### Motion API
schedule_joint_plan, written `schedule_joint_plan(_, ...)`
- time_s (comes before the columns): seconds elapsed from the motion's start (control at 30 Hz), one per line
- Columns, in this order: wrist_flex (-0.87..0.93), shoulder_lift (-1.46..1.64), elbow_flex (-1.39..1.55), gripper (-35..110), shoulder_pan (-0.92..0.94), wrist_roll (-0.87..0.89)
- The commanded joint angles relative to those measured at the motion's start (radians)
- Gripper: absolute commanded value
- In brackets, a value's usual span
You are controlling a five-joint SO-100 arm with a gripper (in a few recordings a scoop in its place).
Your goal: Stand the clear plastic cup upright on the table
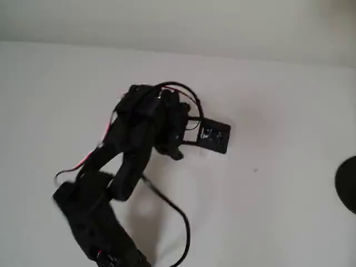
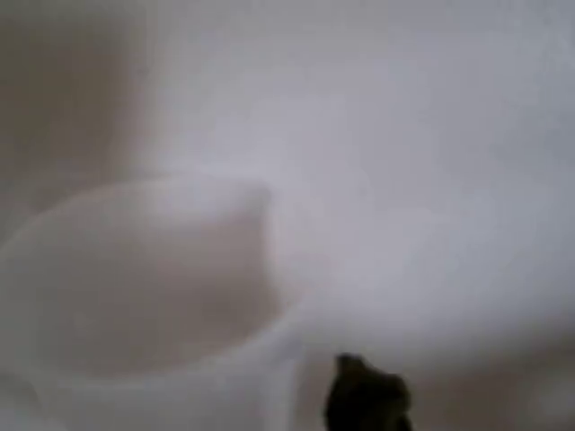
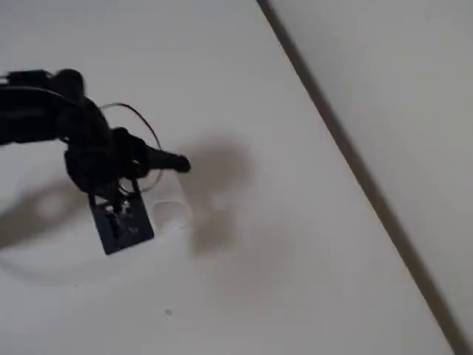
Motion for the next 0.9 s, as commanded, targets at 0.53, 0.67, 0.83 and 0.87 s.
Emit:
schedule_joint_plan(0.53,-0.081,-0.193,-0.147,10,0.025,-0.041)
schedule_joint_plan(0.67,-0.097,-0.103,-0.147,8,0.003,-0.152)
schedule_joint_plan(0.83,-0.146,0.028,-0.144,6,0.0,-0.324)
schedule_joint_plan(0.87,-0.161,0.057,-0.141,6,0.003,-0.362)
